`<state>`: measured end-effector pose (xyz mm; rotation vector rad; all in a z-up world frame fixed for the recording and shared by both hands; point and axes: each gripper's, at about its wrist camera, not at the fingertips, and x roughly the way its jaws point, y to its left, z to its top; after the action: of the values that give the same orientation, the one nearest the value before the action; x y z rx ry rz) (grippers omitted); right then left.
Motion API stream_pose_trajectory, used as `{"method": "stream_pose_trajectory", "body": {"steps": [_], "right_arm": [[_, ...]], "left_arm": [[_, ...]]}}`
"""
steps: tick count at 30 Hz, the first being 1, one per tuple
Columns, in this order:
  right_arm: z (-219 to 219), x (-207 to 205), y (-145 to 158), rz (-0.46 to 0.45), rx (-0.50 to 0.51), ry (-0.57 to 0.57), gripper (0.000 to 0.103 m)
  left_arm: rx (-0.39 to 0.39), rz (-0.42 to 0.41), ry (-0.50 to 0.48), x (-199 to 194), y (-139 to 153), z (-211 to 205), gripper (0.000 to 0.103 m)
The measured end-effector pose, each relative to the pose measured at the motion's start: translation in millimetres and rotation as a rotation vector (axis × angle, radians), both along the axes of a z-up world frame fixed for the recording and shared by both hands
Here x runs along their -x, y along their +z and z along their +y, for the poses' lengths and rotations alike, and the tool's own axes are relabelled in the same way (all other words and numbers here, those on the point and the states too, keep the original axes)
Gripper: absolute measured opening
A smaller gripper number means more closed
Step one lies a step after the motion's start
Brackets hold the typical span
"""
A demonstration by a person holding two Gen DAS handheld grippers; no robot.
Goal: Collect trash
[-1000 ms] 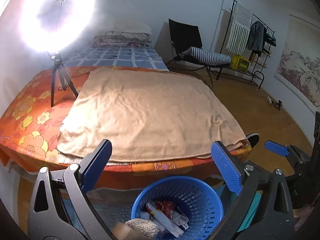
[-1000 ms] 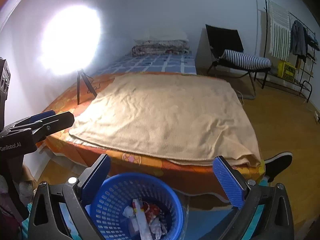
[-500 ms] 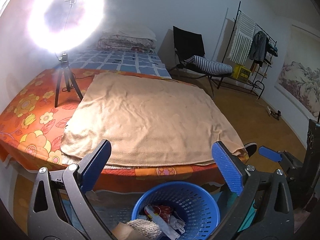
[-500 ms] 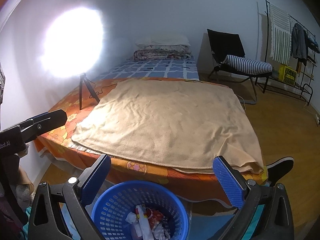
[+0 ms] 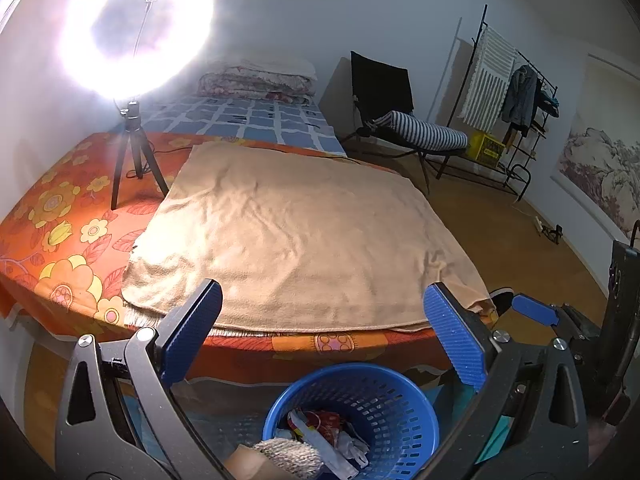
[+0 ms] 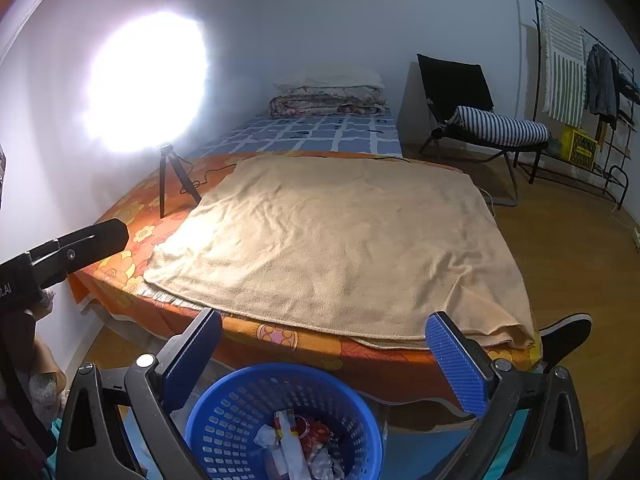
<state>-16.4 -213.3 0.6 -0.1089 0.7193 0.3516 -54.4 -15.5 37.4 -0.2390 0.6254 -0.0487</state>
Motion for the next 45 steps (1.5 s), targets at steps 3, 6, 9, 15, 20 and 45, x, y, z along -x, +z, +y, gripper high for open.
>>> {"method": "stream_pose_trajectory", "body": {"steps": [3, 6, 9, 15, 20, 45], "right_arm": [[0.3, -1.3, -1.2, 0.002, -0.003, 0.0, 0.103], [0.2, -1.7, -1.3, 0.001, 0.002, -0.003, 0.103], [0.1, -3.3, -1.0, 0.001, 0.0, -0.002, 0.103], [0.3, -3.4, -1.0, 0.002, 0.002, -0.003, 0.103], [-1.1, -4.3, 0.2, 0.003, 0.0, -0.004, 0.103], [-1.6, -5.4, -1.5, 0.005, 0.004, -0.01, 0.103]], "left_arm": [[-0.001, 0.0, 0.001, -0.1, -0.2, 0.1, 0.102], [0.001, 0.0, 0.0, -0.2, -0.1, 0.3, 0.102], [0.0, -0.001, 0.001, -0.3, 0.1, 0.5, 0.102], [0.001, -0.001, 0.0, -1.2, -0.4, 1.1, 0.102], [0.0, 0.0, 0.003, -1.2, -0.7, 1.3, 0.102], [0.007, -0.002, 0.023, -0.3, -2.7, 4.3, 0.102]]}}
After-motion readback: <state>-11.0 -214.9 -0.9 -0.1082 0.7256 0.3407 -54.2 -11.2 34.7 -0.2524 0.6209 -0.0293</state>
